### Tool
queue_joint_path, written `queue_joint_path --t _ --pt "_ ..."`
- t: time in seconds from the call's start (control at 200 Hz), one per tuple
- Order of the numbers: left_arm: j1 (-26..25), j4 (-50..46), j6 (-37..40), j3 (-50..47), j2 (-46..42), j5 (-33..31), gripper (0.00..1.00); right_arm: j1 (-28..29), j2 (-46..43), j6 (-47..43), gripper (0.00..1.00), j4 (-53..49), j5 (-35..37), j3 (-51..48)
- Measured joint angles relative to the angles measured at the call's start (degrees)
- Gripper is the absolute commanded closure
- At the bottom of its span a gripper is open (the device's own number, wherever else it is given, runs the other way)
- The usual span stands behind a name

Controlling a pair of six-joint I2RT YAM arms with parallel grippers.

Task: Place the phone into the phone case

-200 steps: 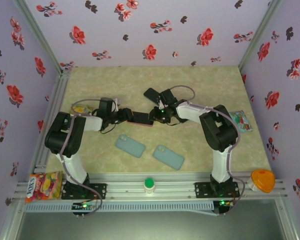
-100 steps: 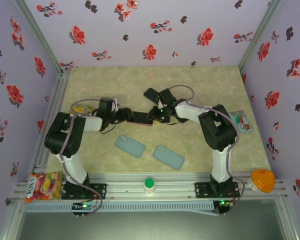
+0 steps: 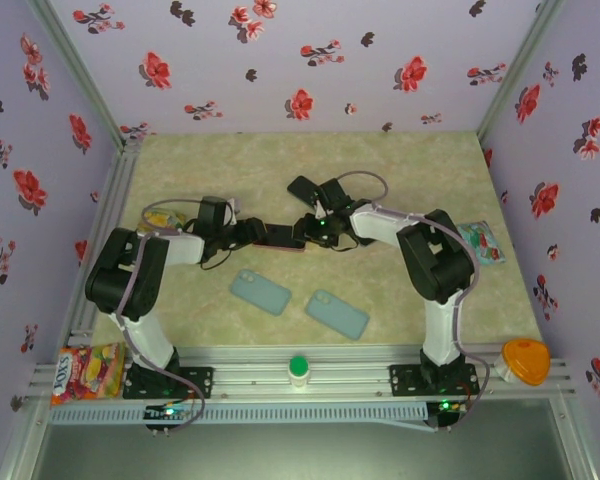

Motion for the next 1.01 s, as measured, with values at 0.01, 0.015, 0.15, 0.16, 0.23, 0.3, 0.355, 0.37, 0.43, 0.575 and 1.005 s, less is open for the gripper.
queue_joint_path --t 0.01,0.015,0.15,0.16,0.23,0.3,0.355,0.37,0.43,0.575,1.005 --pt "0.0 -0.07 0.02 0.0 -0.04 -0.04 0.43 -0.04 -0.11 -0.02 0.52 0.02 0.02 -0.07" --pt "0.0 -0.11 0.02 0.0 -0.07 -0.04 0.43 -0.07 -0.15 -0.04 0.52 0.0 0.0 -0.09" --pt "-0.02 -0.81 0.02 -0.15 -0.42 -0.37 0.43 -0.17 -1.88 -0.87 0.6 -0.22 0.0 -0.55" --pt "-0.02 -0.81 0.02 -0.17 -0.42 -0.37 0.43 -0.17 -2.08 -1.11 0.61 -0.22 0.02 -0.59" --pt "-0.02 -0.87 0.02 -0.22 -0.5 -0.55 0.43 -0.15 -3.06 -1.55 0.69 -0.22 -0.02 -0.87" --pt "-0.02 -1.01 0.02 -0.33 -0.63 -0.61 0.43 -0.13 -3.87 -1.79 0.78 -0.22 -0.15 -1.14" --pt "-0.02 -1.01 0.04 -0.37 -0.66 -0.61 0.43 0.02 -4.09 -2.03 0.85 -0.2 -0.28 -1.22" --pt "-0.02 -1.01 0.07 -0.42 -0.66 -0.61 0.43 0.07 -4.09 -1.9 0.87 -0.22 -0.28 -1.22" --pt "-0.02 -0.98 0.22 -0.44 -0.68 -0.61 0.43 0.28 -4.07 -2.19 0.93 -0.22 -0.46 -1.38" --pt "0.0 -0.98 0.39 -0.52 -0.74 -0.61 0.43 1.07 -4.04 -1.92 0.96 -0.2 -0.79 -1.99" --pt "0.0 -0.98 0.44 -0.52 -0.74 -0.61 0.43 2.19 -3.48 -1.44 0.97 0.24 -1.09 -4.44"
